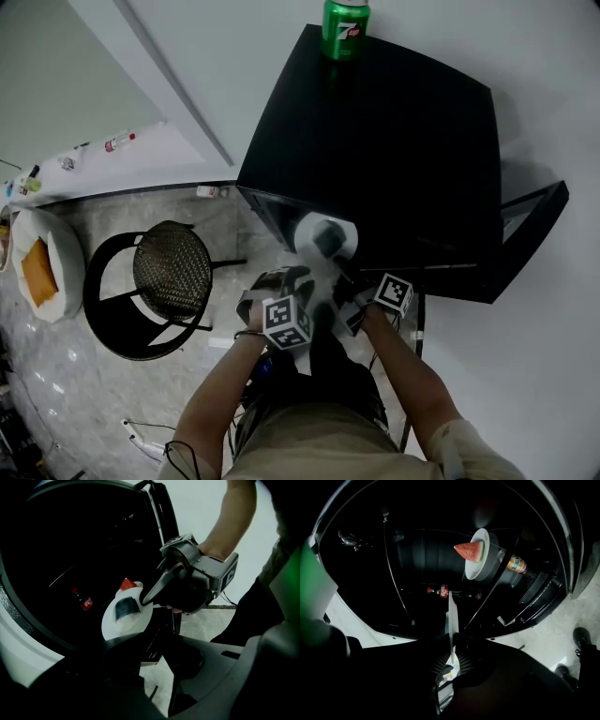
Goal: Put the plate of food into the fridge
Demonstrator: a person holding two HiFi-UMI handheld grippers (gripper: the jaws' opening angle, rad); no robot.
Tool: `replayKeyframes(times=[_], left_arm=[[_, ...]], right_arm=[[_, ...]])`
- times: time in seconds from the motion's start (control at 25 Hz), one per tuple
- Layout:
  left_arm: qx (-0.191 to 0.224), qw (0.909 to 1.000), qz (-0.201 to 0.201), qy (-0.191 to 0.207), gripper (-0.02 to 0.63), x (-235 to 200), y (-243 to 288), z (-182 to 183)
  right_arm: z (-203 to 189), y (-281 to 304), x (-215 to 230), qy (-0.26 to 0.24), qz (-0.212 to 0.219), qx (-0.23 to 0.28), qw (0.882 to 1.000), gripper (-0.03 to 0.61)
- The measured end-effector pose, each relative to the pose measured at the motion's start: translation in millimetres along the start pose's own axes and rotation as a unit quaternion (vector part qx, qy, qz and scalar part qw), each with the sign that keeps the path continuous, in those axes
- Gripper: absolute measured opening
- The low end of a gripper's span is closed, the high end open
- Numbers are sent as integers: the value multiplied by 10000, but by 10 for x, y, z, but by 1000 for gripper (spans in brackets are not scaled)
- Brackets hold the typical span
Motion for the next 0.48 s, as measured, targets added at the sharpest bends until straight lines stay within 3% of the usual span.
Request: replayKeyframes(times=[0.48], left_arm=[[-33, 9999, -101, -104, 106, -34, 198, 2]], right_arm=[[51, 117, 176, 2, -192, -86, 9998, 32]])
Point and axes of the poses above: the fingertips, and each gripper's own axes: y forward along the fingers, x to its right, z out of its top, the point moved 1 cm from there along -y, backward along the fingers, and after that the axes turned 3 degrees about x, right-handed, at the moved point
